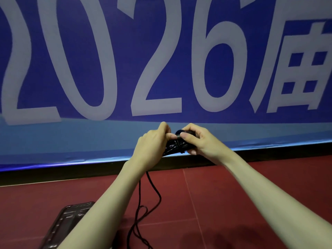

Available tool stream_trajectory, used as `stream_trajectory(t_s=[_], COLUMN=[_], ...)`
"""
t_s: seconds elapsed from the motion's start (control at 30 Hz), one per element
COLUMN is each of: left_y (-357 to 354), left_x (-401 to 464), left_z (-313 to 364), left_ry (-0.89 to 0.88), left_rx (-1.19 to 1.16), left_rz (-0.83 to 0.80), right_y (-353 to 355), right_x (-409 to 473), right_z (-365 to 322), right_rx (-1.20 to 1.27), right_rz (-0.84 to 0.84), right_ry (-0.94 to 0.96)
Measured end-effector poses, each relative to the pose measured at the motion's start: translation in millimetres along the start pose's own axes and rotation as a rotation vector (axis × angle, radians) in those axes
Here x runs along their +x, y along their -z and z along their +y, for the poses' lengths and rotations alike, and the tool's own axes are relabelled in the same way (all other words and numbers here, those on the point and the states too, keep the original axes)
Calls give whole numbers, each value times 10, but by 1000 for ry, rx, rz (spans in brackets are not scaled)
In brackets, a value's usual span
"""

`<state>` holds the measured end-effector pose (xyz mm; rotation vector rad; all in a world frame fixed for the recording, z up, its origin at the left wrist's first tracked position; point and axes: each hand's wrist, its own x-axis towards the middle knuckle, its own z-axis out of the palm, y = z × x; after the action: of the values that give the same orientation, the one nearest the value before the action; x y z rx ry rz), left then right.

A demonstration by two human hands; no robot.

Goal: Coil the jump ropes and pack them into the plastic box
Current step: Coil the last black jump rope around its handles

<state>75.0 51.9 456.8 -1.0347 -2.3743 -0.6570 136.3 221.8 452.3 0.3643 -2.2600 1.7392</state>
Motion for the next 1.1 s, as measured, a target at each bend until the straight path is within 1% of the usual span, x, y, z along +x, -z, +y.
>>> stream_trajectory(t_s=[0.2,0.27,0.37,0.43,0.53,0.6,0.73,0.8,0.87,1.0,1.1], left_y=[206,310,446,485,533,576,667,674,657,609,566], left_x=[208,231,194,208,231,241,278,330,428,629,759], left_z=[55,54,83,69,66,99,77,31,1,1,8], left_ry=[-18,-49,-77,-63,-56,-49,61,61,-7,-174,-247], left_rx=[113,152,138,72,-59,-125,-324,-350,-310,-179,-190], left_rz=[15,-36,-185,-274,-350,-392,-479,-517,-479,-330,-214], right_y=[158,182,180,191,201,199,217,235,264,293,316], right_x=[43,30,-25,-43,-66,-77,4,63,127,225,290], right_z=[-171,-195,-200,-210,-242,-262,-303,-310,-316,-320,-358], right_rx=[37,27,-48,-83,-115,-161,-207,-246,-271,-265,-241], right_rz=[-96,-135,-161,-155,-133,-86,38,67,67,24,-11], right_ry=[-36,-35,-30,-25,-12,5,46,54,59,55,64])
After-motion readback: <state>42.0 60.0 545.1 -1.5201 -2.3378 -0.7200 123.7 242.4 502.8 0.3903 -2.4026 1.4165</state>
